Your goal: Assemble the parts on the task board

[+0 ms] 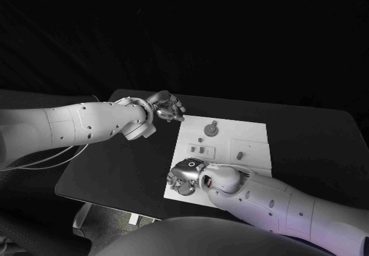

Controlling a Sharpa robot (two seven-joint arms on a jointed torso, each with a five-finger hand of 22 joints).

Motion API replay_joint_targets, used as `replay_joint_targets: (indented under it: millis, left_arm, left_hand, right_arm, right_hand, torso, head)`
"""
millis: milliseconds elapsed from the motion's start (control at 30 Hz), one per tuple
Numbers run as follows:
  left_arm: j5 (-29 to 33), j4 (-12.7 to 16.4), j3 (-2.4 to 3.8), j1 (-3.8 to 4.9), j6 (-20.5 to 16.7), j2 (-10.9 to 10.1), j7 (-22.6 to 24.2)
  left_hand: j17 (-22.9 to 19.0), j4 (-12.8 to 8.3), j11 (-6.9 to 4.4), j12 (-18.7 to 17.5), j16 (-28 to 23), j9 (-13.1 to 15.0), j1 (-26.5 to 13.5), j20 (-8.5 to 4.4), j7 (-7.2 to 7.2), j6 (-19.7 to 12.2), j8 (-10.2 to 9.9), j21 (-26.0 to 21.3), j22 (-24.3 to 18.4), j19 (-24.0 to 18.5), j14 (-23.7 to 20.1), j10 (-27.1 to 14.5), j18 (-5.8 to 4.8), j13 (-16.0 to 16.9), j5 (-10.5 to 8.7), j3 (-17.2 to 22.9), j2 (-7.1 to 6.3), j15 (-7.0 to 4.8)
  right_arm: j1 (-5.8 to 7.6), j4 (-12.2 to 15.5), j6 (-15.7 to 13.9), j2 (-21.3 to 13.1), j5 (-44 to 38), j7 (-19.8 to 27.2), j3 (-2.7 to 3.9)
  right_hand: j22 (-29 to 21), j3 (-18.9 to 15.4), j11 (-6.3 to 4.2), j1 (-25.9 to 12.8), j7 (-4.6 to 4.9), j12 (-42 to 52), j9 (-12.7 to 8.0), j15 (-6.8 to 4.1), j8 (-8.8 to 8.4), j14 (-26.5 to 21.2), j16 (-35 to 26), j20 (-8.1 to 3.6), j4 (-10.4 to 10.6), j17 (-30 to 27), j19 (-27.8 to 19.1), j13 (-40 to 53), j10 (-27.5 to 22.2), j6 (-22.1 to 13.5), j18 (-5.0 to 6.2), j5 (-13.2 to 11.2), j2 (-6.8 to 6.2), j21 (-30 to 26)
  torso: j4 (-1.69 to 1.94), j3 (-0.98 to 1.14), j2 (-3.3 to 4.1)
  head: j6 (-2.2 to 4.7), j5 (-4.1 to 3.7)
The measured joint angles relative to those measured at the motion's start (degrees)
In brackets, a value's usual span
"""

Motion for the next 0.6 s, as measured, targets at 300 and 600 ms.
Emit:
replay_joint_targets:
  millis: [300, 600]
  left_arm:
    - [0.0, 0.0, 0.0, 0.0, 0.0, 0.1, 0.0]
    - [0.2, 0.0, 0.0, 0.0, 0.1, 0.1, -0.1]
  left_hand:
    - [0.0, 0.0, 0.0, 0.0, 0.0, 0.0, 0.0, 0.0, 0.0, 0.0, 0.0, 0.0, 0.0, 0.0, 0.0, 0.0, 0.0, 0.0, 0.0, 0.0, 0.0, 0.01]
    - [0.0, 0.0, 0.03, 0.0, 0.0, 0.0, -0.2, 0.01, -0.01, 0.0, 0.0, 0.0, 0.0, 0.0, 0.0, 0.0, 0.01, 0.0, 0.0, 0.0, 0.22, 0.01]
  right_arm:
    - [-0.21, -0.4, 0.0, 0.4, -0.7, 0.0, 0.05]
    - [-0.31, -0.4, -0.7, 0.4, -1.1, -0.1, -0.08]
  right_hand:
    - [0.0, 0.0, -0.35, -0.8, -1.25, 0.0, 0.4, -0.15, 1.48, 0.0, 0.0, 0.31, 0.0, 0.0, -0.1, 0.0, -0.3, 2.3, 0.01, -0.1, 0.85, 0.2]
    - [0.0, -0.5, -0.73, -3.7, -1.63, 0.0, 0.5, -0.32, 2.27, -0.1, 0.0, 0.4, 0.5, -0.1, 0.0, 0.0, 0.1, 3.3, 0.09, -1.8, 0.45, 0.0]
  torso:
    - [0.0, 0.0, 0.0]
    - [-0.06, 0.02, 0.0]
  head:
    - [0.0, 0.21]
    - [0.0, 0.31]
